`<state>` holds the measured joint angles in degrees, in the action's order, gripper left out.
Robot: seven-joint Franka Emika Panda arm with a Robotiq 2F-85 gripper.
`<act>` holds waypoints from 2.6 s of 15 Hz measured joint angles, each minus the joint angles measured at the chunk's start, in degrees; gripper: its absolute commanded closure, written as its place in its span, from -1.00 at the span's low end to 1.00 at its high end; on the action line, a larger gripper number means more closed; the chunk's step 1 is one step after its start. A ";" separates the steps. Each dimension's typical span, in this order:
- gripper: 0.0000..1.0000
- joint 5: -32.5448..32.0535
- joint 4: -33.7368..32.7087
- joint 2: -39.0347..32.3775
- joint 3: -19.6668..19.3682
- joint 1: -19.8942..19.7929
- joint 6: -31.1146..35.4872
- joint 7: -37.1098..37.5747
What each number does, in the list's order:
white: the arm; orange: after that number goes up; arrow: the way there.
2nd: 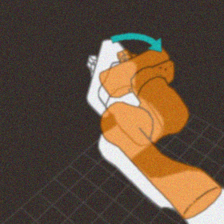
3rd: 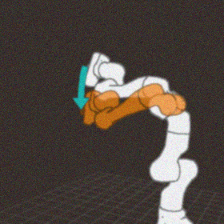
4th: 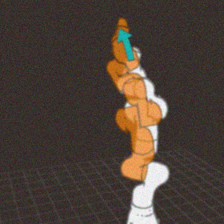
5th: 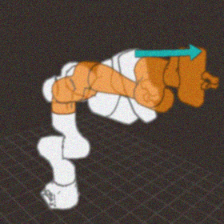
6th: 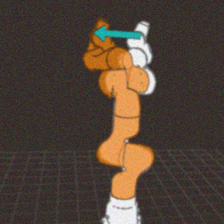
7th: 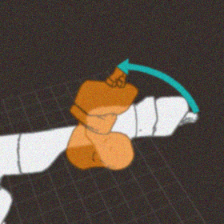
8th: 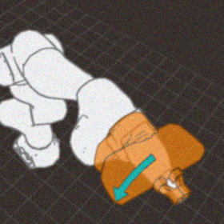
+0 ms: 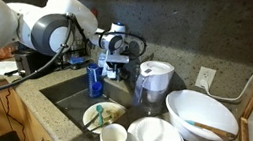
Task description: Take the mug out of the sink, put it on the counter then use the towel to dry it inside
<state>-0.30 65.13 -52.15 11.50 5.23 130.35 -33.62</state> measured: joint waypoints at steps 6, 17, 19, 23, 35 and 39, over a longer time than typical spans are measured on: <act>0.98 0.02 -0.62 -0.44 0.20 -0.11 0.00 -0.01; 0.98 1.81 3.89 4.60 2.26 -3.45 -4.88 0.09; 0.98 1.89 6.45 7.88 2.21 -4.40 -6.14 0.21; 0.98 2.85 11.28 13.84 2.18 -5.72 -7.98 0.21; 0.98 3.77 24.38 25.94 -0.56 -5.99 -8.05 6.20; 0.98 2.92 32.69 33.52 -2.75 -5.54 -6.95 11.75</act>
<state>2.61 97.82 -18.63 8.75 -0.31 123.40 -21.87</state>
